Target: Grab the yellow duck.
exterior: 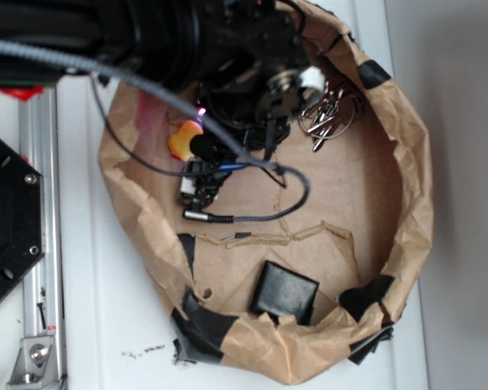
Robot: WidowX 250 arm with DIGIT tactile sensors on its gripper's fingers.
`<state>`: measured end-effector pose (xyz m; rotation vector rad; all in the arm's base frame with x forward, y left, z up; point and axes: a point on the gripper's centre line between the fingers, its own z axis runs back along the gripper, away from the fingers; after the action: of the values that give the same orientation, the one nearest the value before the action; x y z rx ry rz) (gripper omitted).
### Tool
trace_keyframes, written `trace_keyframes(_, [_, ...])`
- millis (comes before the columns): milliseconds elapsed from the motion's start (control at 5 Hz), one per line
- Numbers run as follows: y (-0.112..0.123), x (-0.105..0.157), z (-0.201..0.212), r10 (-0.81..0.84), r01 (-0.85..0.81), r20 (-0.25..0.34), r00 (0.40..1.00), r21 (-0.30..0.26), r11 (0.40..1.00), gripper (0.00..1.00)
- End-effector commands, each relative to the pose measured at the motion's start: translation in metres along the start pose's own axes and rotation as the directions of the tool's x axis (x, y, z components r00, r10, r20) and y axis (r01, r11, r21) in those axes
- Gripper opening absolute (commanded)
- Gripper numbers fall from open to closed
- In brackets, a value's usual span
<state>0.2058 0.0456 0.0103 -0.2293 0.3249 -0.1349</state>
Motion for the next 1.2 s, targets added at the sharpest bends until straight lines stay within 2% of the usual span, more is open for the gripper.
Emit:
trace_keyframes(0, [0.005,-0.028,-0.029,0.088,-0.081,-0.117,0.989,0.062,0.995,0.00])
trace_keyframes(400, [-0.006,-0.028,-0.021,0.025,-0.015,-0.100,0.995,0.099,0.995,0.00])
trace_keyframes(600, [-0.010,-0.023,0.015,0.036,-0.035,-0.008,0.999,0.080,0.996,0.00])
trace_keyframes(800, [-0.027,-0.008,0.063,0.015,-0.037,0.235,0.972,0.091,0.995,0.00])
trace_keyframes(1000, [-0.045,-0.014,0.113,0.002,-0.030,0.328,0.945,0.080,0.996,0.00])
